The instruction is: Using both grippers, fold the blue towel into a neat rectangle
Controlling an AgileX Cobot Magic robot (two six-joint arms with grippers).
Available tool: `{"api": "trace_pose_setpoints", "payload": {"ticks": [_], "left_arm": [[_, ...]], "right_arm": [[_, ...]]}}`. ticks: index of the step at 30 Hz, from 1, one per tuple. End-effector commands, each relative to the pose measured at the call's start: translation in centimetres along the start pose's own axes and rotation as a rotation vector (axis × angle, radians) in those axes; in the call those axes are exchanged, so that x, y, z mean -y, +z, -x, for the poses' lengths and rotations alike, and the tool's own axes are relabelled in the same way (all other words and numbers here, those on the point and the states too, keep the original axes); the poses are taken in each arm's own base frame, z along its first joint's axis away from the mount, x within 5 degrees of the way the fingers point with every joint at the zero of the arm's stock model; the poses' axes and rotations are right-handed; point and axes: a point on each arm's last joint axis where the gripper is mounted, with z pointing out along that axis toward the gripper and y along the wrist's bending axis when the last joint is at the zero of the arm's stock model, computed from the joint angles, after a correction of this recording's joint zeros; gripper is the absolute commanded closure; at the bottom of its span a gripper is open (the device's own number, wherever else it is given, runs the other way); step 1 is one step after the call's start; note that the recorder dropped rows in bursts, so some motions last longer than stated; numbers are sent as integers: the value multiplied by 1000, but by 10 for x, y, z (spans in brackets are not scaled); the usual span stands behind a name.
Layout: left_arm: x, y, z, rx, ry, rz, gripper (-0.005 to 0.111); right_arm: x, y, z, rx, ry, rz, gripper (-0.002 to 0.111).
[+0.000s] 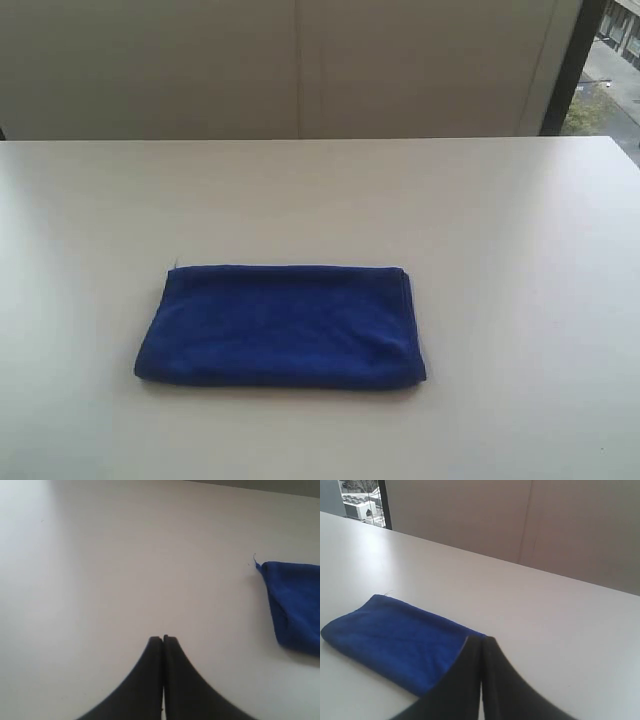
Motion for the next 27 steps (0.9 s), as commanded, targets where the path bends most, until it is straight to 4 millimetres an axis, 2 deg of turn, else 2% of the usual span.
{"api": "trace_pose_setpoints", "payload": {"ticks": [1, 27], "left_arm": [[0, 0, -1, -2, 16, 3, 107], [0, 0, 0, 15, 15, 0, 107]], "right_arm": [[1, 0, -1, 6, -1, -8, 108], [1, 0, -1, 6, 7, -8, 108]]}}
